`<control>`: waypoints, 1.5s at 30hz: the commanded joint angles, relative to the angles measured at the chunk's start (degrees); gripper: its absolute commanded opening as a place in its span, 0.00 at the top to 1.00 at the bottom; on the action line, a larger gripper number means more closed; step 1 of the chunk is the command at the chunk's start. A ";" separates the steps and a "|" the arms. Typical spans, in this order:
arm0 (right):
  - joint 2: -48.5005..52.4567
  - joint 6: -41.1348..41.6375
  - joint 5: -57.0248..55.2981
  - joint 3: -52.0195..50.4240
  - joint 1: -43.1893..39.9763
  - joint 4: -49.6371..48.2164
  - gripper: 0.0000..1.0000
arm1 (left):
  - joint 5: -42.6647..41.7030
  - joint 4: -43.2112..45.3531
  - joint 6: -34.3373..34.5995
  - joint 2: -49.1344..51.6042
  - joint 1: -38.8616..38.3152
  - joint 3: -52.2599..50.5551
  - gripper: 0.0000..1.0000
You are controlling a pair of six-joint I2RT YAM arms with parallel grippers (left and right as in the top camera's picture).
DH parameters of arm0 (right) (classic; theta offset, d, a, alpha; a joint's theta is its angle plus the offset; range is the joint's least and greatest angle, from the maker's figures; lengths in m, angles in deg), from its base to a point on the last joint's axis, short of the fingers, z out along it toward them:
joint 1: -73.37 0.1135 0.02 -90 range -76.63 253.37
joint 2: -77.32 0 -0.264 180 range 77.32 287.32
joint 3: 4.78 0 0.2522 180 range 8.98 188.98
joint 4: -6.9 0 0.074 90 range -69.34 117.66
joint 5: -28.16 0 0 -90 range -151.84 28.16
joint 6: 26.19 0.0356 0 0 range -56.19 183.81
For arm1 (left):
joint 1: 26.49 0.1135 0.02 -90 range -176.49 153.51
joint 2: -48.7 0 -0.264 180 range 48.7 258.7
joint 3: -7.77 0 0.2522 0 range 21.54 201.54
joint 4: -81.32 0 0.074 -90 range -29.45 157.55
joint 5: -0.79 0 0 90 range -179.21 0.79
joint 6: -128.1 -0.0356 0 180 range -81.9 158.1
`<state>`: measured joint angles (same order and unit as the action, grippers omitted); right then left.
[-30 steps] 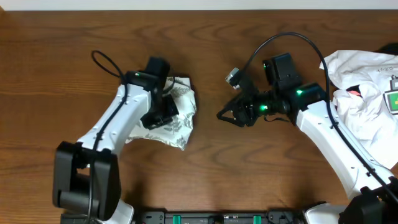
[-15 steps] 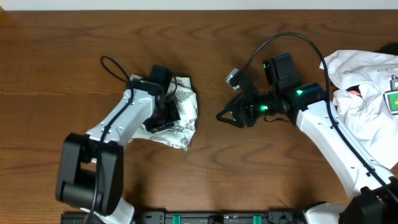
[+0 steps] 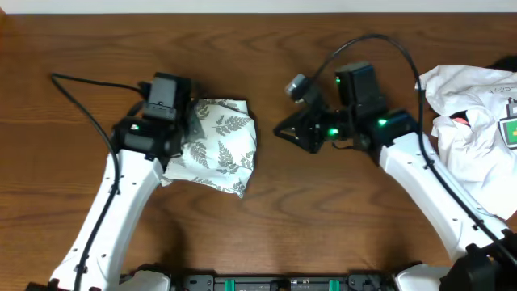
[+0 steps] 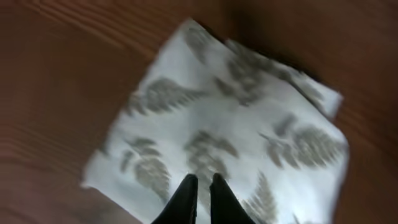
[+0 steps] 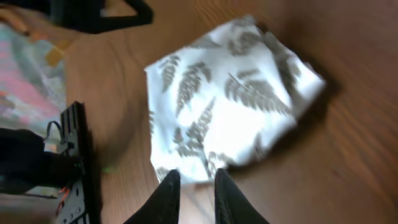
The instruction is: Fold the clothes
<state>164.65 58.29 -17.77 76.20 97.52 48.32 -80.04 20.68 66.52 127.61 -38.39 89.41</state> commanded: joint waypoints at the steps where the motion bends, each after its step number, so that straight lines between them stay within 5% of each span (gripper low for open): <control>1: 2.49 0.74 0.26 0.44 3.98 -3.06 0.83 | 3.28 -0.09 -0.57 3.08 2.32 0.37 0.91; 6: 9.31 2.12 -3.69 0.44 8.35 -14.97 0.88 | 1.40 0.39 -0.57 8.81 4.20 0.37 0.94; 19: 33.35 24.74 -4.81 0.44 10.38 -52.02 0.92 | -8.48 -0.68 -0.07 22.64 4.87 -0.28 0.94; 22: 37.18 26.32 -4.85 0.44 10.43 -53.51 0.92 | -9.99 -0.61 0.63 24.92 4.87 -1.27 0.94; 29: 42.75 29.51 -7.02 0.44 10.16 -52.50 0.71 | -10.01 -0.37 0.72 28.00 4.87 -3.87 0.94; 38: 41.64 29.70 -1.73 0.46 8.52 -52.33 0.68 | -9.31 -0.83 -3.76 27.15 5.81 -1.86 0.94; 45: 35.41 29.38 3.02 0.44 4.94 -52.35 0.62 | -9.14 -1.36 -4.44 16.96 7.78 1.18 0.94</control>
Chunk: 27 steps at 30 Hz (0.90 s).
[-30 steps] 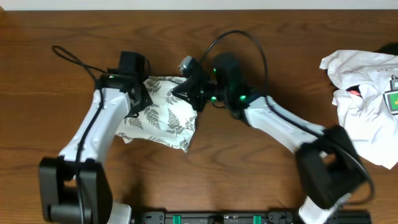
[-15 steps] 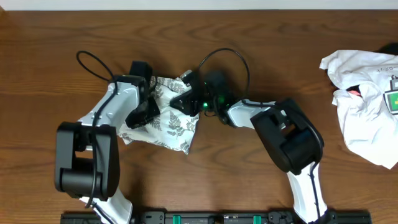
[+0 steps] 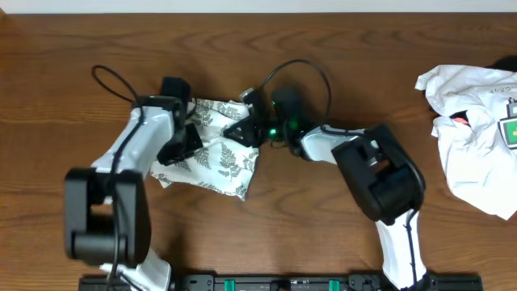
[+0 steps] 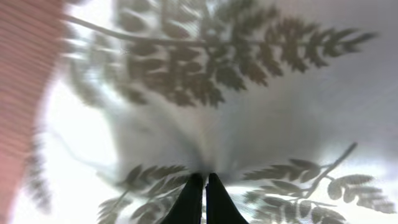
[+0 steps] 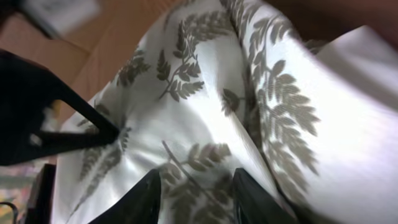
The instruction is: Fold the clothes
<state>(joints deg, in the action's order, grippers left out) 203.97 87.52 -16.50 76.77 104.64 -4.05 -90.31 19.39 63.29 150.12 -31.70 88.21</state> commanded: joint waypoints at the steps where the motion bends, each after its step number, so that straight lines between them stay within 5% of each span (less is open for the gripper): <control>1: -5.68 -0.22 2.78 -0.11 -2.80 0.04 0.62 | 1.14 0.55 -1.20 -7.80 1.36 2.49 0.93; 5: -13.00 -0.66 7.39 -0.13 -5.18 0.07 0.56 | 1.73 1.33 -1.16 -15.15 2.43 2.51 0.69; 11: -21.51 -0.59 13.03 -0.13 -9.66 2.25 0.54 | -2.78 -3.10 2.58 -18.40 2.69 2.45 0.66; 17: -23.23 -5.51 14.49 -0.13 -13.75 20.41 0.53 | -12.50 -5.90 9.53 -17.92 2.67 -1.75 0.63; 20: -23.23 -14.10 10.91 -0.13 -15.02 33.86 0.52 | -13.00 -4.87 16.85 -17.92 2.69 -5.86 0.49; 27: -23.19 -25.75 1.20 -0.13 -15.58 49.37 0.49 | -15.19 8.33 23.21 -17.92 2.62 -17.42 0.44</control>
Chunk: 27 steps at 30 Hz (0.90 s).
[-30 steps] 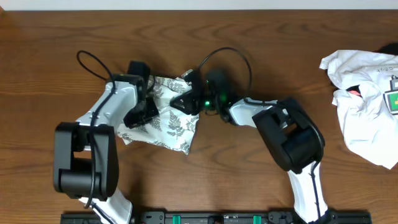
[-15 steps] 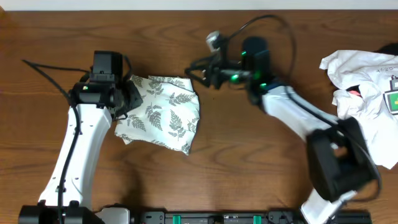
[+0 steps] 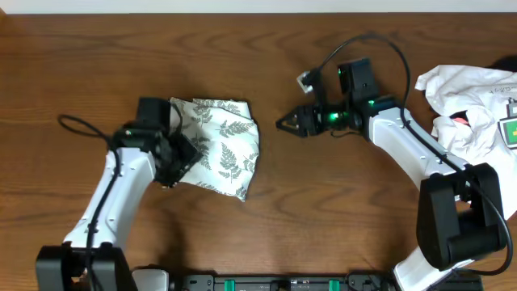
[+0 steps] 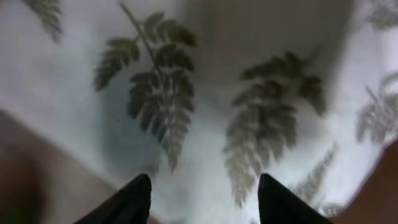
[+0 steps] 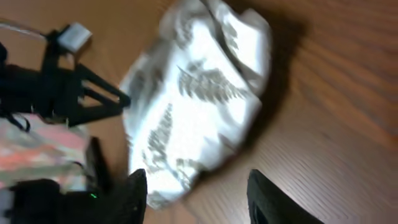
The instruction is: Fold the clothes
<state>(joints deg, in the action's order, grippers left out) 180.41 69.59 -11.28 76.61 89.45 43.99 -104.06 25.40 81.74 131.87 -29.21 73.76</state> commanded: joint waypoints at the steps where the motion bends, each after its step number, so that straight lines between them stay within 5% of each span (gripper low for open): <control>1: 0.37 -8.70 -4.20 0.02 -0.42 2.16 0.49 | -1.44 4.35 4.79 0.33 0.13 -4.48 0.44; 15: 0.37 -9.31 -6.82 0.02 -0.63 3.58 0.48 | -1.22 18.01 14.21 0.37 0.11 -16.02 0.42; 27: 0.37 -9.29 -6.82 0.02 -0.24 4.37 0.49 | -0.55 35.36 15.41 3.91 0.02 -21.97 0.32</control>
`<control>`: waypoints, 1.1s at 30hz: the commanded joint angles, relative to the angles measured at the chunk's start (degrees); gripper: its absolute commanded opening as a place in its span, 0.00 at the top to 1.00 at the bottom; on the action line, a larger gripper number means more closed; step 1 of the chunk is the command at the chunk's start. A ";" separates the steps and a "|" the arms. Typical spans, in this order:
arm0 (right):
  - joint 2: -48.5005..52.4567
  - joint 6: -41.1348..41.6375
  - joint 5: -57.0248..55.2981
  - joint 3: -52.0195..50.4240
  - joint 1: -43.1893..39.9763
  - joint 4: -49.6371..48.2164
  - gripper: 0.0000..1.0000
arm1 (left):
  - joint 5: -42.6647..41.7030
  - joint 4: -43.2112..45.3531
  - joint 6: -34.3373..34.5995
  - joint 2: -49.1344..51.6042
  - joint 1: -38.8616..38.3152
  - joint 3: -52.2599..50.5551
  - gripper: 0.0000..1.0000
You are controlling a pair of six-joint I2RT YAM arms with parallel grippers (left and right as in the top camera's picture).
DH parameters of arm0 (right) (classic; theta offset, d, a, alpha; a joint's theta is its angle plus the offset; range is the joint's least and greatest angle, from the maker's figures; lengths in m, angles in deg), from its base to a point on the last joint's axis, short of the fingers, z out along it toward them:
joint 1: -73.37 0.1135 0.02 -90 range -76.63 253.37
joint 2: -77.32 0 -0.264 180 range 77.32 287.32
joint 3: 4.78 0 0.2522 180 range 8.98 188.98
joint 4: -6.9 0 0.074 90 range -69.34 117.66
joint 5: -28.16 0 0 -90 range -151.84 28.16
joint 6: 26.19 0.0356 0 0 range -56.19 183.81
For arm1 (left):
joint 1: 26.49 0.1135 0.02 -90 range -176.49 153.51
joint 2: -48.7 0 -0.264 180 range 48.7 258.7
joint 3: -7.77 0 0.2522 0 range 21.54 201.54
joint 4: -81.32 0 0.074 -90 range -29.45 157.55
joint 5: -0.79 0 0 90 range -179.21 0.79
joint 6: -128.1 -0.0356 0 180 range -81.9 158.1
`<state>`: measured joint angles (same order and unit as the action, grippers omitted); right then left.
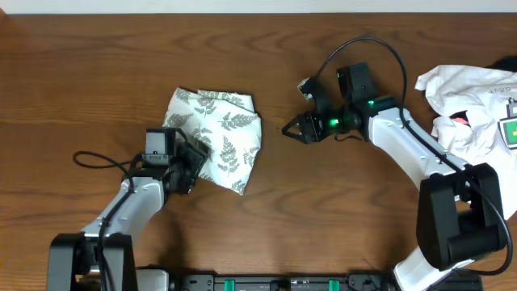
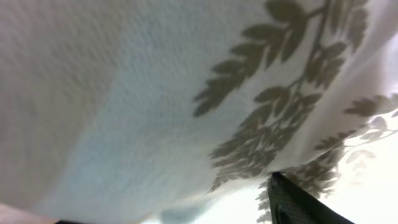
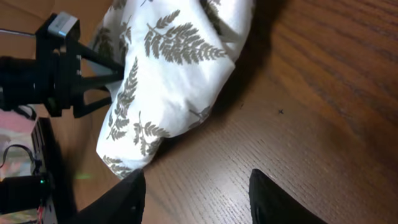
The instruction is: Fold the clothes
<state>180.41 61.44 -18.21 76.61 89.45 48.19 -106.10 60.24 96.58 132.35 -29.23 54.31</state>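
Observation:
A folded white cloth with a grey fern print (image 1: 216, 133) lies left of the table's centre. My left gripper (image 1: 191, 155) is open at its lower left edge, fingers wide apart. Cloth fills the left wrist view, where only one finger (image 2: 300, 202) shows clearly. My right gripper (image 3: 199, 190) is open over bare wood a short way right of the cloth (image 3: 168, 68), touching nothing. The overhead view has the right gripper (image 1: 289, 129) pointing left at the cloth.
A heap of crumpled white clothes (image 1: 472, 121) lies at the table's right edge, behind the right arm. Black cables loop from both arms. The wooden table (image 1: 323, 226) is bare between the cloth and the right gripper.
My left gripper has moved from the cloth's left side to its lower left edge, still open. The cloth sits slightly farther back. The right gripper has barely moved and stays open.
First my left gripper was shut over the cloth's left part, with the right gripper narrowly open off to the right. Then both were on the cloth, left shut, right open at its far right corner. After that the right one stood back, open, and the left one was open.

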 commanded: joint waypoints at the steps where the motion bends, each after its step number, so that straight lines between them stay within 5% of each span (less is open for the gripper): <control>1: 0.37 -1.14 0.13 0.02 -0.24 0.20 0.48 | 1.49 1.60 0.57 4.26 0.04 -2.51 0.31; 15: 0.37 -1.14 0.31 0.02 -0.26 0.94 0.50 | 2.12 27.02 0.57 16.31 0.04 -2.51 0.29; 25: 0.37 -1.11 -10.08 0.02 -0.11 -4.17 0.53 | 1.86 30.58 -0.02 16.98 0.04 -2.49 0.27; 33: 0.37 -0.90 -12.55 0.02 0.07 -3.26 0.53 | 2.64 43.45 -6.16 17.07 -2.27 -2.49 0.20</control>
<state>180.43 61.22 -29.24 76.61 89.47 44.16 -106.07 103.06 93.52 147.70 -30.41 52.98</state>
